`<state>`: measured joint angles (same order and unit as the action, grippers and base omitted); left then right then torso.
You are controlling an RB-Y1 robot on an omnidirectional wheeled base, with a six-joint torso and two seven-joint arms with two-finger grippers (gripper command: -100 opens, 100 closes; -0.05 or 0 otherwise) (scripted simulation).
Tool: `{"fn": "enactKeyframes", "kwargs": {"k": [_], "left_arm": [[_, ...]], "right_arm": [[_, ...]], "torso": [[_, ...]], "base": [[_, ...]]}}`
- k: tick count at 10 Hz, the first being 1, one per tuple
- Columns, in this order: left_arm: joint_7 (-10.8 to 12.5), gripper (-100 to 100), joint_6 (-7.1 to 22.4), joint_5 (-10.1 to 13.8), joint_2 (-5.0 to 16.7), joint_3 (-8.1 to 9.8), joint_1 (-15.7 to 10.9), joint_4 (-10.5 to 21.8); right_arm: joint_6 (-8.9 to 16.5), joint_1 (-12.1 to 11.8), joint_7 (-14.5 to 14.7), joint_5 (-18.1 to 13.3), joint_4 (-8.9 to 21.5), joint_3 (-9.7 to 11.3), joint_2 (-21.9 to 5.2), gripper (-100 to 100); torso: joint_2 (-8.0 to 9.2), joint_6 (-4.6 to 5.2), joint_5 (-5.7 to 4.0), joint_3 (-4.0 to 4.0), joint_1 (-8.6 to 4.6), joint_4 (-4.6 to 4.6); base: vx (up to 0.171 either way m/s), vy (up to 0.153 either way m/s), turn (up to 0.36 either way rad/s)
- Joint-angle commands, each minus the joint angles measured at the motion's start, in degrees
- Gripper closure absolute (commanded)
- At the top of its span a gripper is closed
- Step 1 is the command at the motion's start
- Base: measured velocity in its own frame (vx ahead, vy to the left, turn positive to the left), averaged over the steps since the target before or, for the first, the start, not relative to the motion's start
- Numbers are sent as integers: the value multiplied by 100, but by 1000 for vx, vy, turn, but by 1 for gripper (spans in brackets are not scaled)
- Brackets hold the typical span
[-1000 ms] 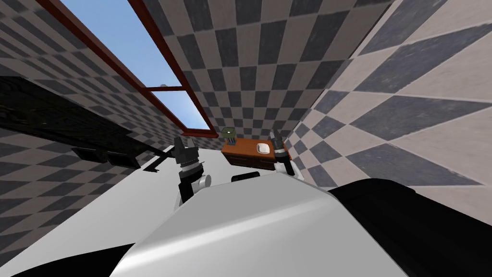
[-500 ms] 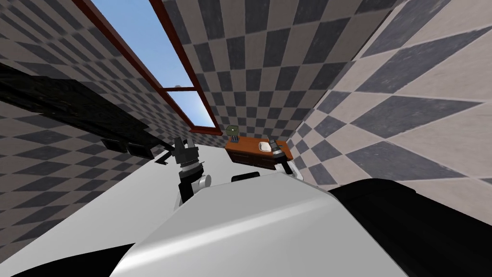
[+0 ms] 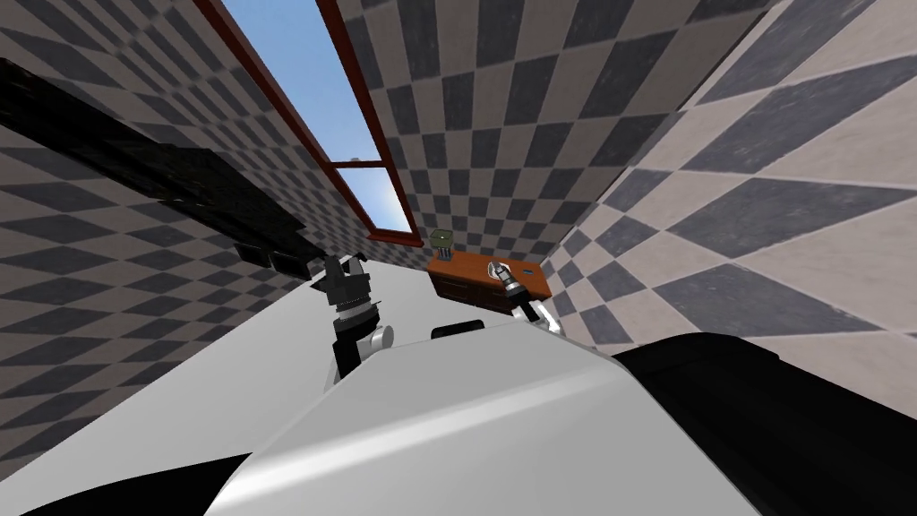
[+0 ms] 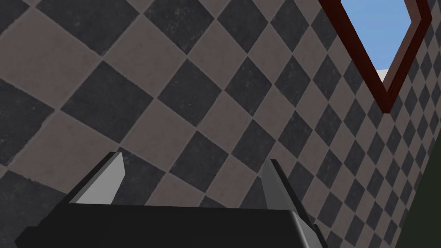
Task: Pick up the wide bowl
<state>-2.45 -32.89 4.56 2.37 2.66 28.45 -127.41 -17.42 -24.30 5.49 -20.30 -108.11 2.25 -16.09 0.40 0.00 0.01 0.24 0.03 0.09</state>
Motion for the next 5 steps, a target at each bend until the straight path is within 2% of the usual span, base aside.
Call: {"fn": "enactKeyframes", "kwargs": {"k": [1, 2, 3, 4, 5], "left_arm": [[0, 0, 0, 0, 0, 0, 0, 0], [0, 0, 0, 0, 0, 1, 1, 0], [0, 0, 0, 0, 0, 0, 0, 0], [0, 0, 0, 0, 0, 0, 0, 0], [0, 0, 0, 0, 0, 1, 1, 0]], "right_arm": [[160, 28, 59, -130, 147, 36, -53, -100], [372, 87, 164, -365, 385, 77, -174, -100], [546, 151, 274, -557, 590, 117, -295, -100], [586, 151, 274, -600, 721, 117, -295, -100], [800, 218, 390, -833, 878, 156, -417, -100]], "torso": [[0, 0, 0, 0, 0, 0], [-11, 2, -1, -6, -5, -1], [-14, -1, -1, -8, -3, -3], [-3, -2, 0, -2, 3, -1], [-6, 4, 0, -3, -2, -1]], "base": [[-64, 17, 88], [-67, 27, 169], [-109, 43, 318], [-83, 36, 93], [-80, 35, 165]]}}
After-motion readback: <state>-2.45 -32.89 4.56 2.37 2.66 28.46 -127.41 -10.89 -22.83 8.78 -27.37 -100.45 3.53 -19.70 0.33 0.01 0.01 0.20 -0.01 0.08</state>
